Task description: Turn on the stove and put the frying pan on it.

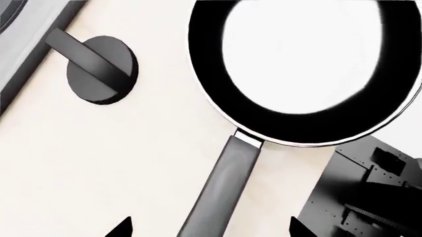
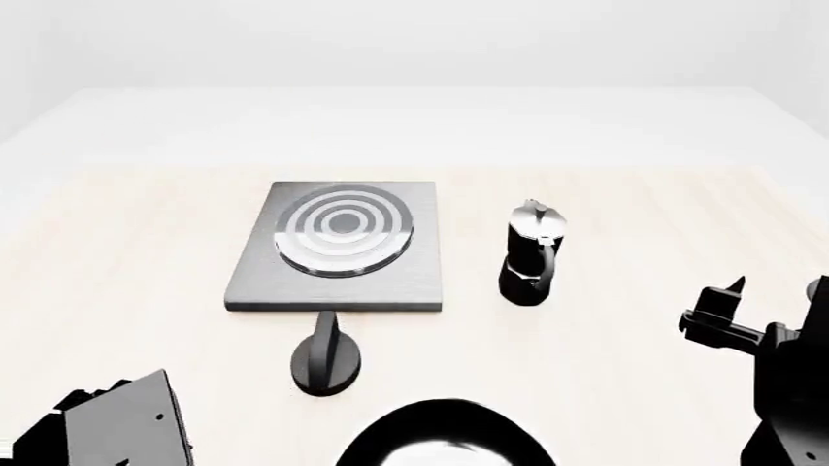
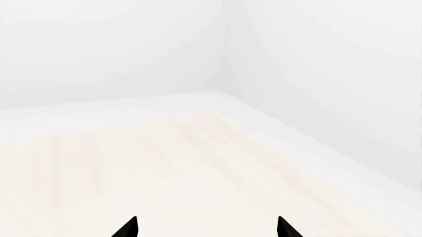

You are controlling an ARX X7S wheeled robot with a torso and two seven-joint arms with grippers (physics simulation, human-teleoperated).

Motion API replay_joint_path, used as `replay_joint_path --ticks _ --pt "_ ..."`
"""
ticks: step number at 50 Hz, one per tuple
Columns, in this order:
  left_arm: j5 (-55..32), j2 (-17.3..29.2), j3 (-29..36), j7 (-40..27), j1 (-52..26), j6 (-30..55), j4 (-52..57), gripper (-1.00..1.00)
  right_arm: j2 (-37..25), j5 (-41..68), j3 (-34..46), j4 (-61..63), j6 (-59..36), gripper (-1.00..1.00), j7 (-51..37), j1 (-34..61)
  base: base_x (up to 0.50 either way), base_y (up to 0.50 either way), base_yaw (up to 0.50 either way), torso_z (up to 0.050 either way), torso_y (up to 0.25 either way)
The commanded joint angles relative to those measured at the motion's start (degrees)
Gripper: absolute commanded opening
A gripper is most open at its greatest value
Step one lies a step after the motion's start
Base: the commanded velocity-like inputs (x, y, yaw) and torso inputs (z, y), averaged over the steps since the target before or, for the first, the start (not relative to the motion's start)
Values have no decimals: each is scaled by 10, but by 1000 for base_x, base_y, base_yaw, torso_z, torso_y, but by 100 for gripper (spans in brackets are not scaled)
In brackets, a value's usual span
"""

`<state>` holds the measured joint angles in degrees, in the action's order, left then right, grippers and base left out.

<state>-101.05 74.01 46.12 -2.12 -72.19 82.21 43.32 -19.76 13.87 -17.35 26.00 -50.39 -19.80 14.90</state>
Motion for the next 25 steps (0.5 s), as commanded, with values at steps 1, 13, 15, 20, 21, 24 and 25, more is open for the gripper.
replay_joint_path --ticks 1,13,15,20,21,24,25 --pt "48 -9 24 3 40 -4 -21 100 1 0 -1 -6 6 100 -2 -3 0 0 0 0 0" --pt "86 -18 34 22 52 -10 -9 100 4 4 -7 -6 7 100 -6 -3 0 0 0 0 0" --pt "84 -20 32 24 48 -10 -9 100 0 -10 4 -14 -7 100 -21 4 0 0 0 0 0" --pt "76 -20 28 18 40 -15 -17 100 2 -7 3 -17 -1 100 -18 4 0 0 0 0 0" --pt "76 -20 28 18 40 -15 -17 100 2 -7 3 -17 -1 100 -19 4 0 0 0 0 0" --pt "76 -20 29 18 40 -15 -17 100 2 -7 3 -17 -1 100 -19 4 0 0 0 0 0" --pt "76 -20 29 18 40 -15 -17 100 1 -7 4 -17 -1 100 -19 4 0 0 0 0 0"
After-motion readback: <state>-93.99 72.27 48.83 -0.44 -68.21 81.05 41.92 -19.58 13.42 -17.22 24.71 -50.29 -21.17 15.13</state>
